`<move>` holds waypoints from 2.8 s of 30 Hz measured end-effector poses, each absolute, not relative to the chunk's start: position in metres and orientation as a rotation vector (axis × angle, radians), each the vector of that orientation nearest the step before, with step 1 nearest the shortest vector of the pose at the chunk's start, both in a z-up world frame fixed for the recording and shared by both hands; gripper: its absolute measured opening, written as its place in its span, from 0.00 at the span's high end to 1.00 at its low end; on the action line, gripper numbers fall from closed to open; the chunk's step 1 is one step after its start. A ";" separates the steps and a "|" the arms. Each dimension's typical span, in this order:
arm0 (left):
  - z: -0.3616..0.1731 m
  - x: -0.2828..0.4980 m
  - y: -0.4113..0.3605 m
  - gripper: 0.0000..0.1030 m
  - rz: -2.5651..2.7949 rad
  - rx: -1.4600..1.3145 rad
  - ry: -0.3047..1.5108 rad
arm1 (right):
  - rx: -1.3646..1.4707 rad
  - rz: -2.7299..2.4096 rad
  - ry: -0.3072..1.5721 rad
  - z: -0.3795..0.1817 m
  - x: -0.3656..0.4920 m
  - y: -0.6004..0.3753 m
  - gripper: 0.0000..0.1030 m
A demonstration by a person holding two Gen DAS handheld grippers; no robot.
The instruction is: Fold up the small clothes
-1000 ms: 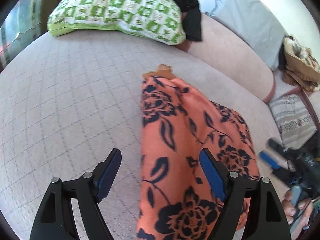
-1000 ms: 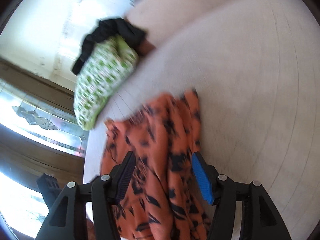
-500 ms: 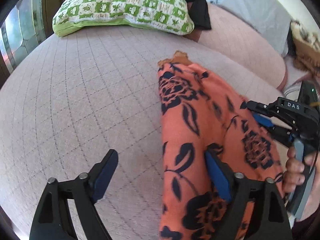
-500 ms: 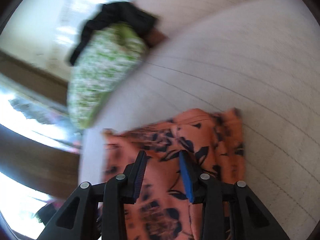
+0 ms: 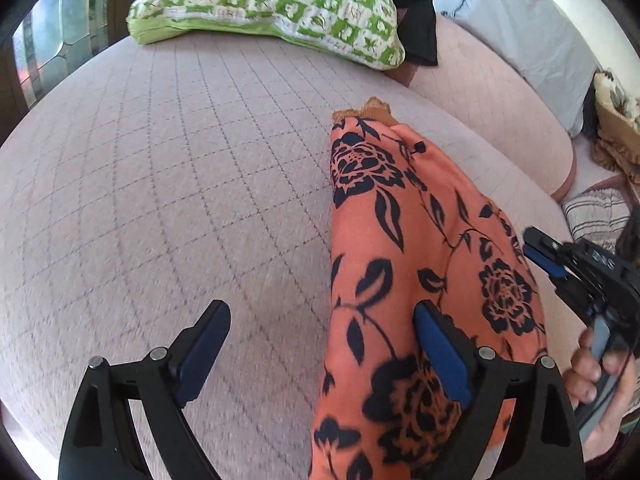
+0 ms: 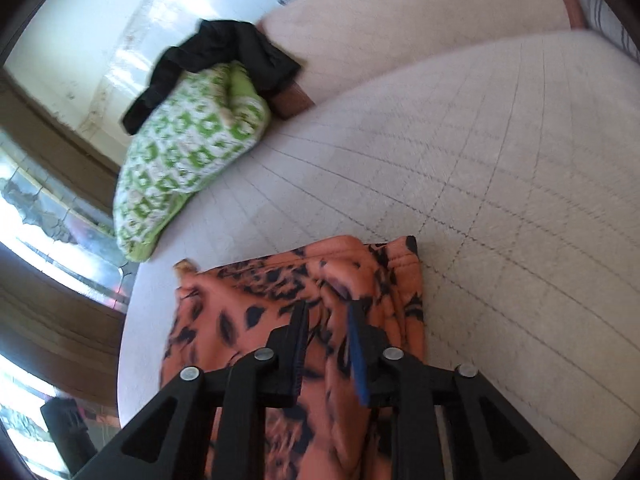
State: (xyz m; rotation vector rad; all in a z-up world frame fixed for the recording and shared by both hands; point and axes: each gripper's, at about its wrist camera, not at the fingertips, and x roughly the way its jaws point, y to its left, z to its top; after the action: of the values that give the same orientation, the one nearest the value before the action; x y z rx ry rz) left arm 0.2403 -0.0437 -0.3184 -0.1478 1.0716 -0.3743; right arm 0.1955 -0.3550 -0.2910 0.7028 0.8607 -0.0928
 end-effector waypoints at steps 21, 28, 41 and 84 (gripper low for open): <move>-0.334 0.180 -0.029 0.05 -0.299 -0.046 1.068 | 0.641 0.079 1.011 -0.306 0.087 -0.281 0.79; -0.331 0.162 -0.030 0.02 -0.258 -0.017 1.029 | 0.558 0.073 0.998 -0.304 0.075 -0.267 0.79; -0.219 0.062 -0.016 0.02 -0.082 0.110 0.710 | 0.456 -0.017 0.689 -0.234 0.013 -0.273 0.78; -0.081 -0.029 -0.028 0.02 -0.126 0.133 0.436 | 0.151 -0.143 0.398 -0.098 -0.096 -0.221 0.27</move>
State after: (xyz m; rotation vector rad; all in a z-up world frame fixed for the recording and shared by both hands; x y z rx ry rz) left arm -0.0292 -0.0282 -0.0807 0.1333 0.4359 -0.1265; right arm -0.0959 -0.2211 -0.0985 0.1507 0.3980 -0.1429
